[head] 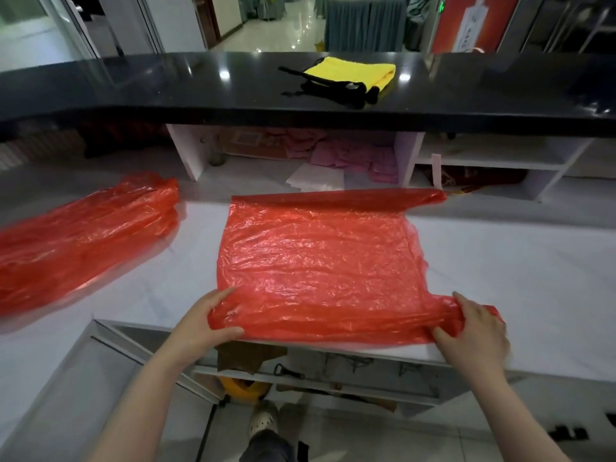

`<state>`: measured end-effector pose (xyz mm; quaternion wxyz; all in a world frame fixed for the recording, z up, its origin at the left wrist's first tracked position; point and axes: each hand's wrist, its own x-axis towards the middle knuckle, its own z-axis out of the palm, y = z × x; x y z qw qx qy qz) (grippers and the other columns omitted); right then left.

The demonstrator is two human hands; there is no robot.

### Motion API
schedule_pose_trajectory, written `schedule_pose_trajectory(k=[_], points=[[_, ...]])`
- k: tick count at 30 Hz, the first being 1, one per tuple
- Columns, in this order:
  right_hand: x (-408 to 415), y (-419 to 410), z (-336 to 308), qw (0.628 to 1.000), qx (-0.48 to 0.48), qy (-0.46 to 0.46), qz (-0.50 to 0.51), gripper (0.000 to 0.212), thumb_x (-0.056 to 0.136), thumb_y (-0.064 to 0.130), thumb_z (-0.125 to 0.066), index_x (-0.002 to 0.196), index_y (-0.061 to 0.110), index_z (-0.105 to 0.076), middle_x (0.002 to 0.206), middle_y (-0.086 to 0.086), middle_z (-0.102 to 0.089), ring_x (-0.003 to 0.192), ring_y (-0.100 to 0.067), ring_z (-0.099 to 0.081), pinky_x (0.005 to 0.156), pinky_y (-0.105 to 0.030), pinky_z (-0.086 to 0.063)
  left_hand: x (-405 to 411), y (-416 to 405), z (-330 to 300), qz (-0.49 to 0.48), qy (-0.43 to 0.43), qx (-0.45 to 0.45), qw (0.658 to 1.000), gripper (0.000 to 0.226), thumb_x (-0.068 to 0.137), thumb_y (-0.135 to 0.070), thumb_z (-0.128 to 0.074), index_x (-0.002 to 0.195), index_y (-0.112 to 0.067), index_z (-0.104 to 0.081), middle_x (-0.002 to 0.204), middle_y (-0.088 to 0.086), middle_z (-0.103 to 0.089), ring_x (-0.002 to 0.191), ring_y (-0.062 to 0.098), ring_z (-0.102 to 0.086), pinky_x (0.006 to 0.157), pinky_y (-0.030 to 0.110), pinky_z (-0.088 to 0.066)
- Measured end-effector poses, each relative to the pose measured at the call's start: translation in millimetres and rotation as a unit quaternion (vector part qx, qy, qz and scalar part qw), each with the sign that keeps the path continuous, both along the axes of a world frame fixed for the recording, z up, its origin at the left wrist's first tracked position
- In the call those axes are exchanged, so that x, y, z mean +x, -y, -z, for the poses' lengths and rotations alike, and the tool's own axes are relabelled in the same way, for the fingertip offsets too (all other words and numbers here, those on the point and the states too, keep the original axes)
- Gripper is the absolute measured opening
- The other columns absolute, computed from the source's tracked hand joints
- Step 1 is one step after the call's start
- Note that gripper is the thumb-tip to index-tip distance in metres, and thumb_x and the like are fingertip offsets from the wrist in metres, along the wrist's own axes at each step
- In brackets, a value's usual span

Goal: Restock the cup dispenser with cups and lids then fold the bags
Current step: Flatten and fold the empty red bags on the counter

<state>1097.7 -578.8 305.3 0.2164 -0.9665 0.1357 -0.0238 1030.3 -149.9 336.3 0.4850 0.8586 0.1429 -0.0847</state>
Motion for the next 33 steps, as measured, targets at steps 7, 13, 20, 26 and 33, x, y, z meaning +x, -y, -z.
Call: schedule_pose_trajectory(k=[7, 13, 20, 26, 33], points=[[8.5, -7.4, -2.2, 0.999, 0.019, 0.001, 0.044, 0.060, 0.071, 0.039, -0.075, 0.127, 0.027, -0.057, 0.130, -0.011, -0.050, 0.127, -0.034, -0.035, 0.103, -0.047, -0.032, -2.8, -1.2, 5.2, -0.034, 0.020, 0.060, 0.997, 0.057, 0.078, -0.034, -0.075, 0.129, -0.035, -0.050, 0.133, -0.011, -0.042, 0.116, 0.012, -0.044, 0.097, 0.037, -0.045], [18.1, -8.4, 1.8, 0.999, 0.005, -0.002, 0.043, 0.039, 0.071, 0.041, -0.074, 0.107, 0.028, -0.063, 0.119, -0.007, -0.052, 0.120, -0.032, -0.037, 0.097, -0.044, -0.034, -7.1, 3.1, 15.6, -0.081, 0.078, 0.149, 0.983, 0.033, 0.083, -0.028, -0.071, 0.115, -0.031, -0.062, 0.141, -0.006, -0.044, 0.118, 0.013, -0.046, 0.100, 0.039, -0.043], [22.4, -8.7, 4.0, 0.999, -0.013, -0.004, 0.046, 0.040, 0.076, 0.045, -0.069, 0.108, 0.023, -0.061, 0.120, -0.008, -0.051, 0.118, -0.032, -0.037, 0.097, -0.044, -0.032, -8.1, 5.3, 16.5, -0.016, 0.037, 0.155, 0.987, 0.057, 0.072, -0.044, -0.075, 0.124, -0.039, -0.053, 0.150, -0.003, -0.032, 0.134, 0.022, -0.036, 0.104, 0.045, -0.040], [23.0, -10.6, 3.9, 0.999, -0.013, -0.004, 0.041, 0.036, 0.077, 0.045, -0.066, 0.105, 0.022, -0.061, 0.116, -0.006, -0.048, 0.116, -0.030, -0.035, 0.096, -0.044, -0.031, -8.9, 12.1, 22.7, -0.046, 0.105, 0.177, 0.978, 0.033, 0.084, -0.015, -0.071, 0.108, -0.036, -0.061, 0.150, 0.001, -0.036, 0.133, 0.022, -0.039, 0.101, 0.042, -0.043], [21.8, -7.7, 0.1, 0.999, 0.007, -0.012, 0.031, 0.029, 0.078, 0.043, -0.063, 0.102, 0.026, -0.061, 0.115, -0.004, -0.048, 0.116, -0.030, -0.036, 0.097, -0.044, -0.031, -5.6, 19.1, 17.6, -0.100, 0.082, 0.226, 0.966, 0.036, 0.086, -0.005, -0.062, 0.116, -0.024, -0.062, 0.151, 0.001, -0.031, 0.130, 0.025, -0.042, 0.098, 0.041, -0.045]])
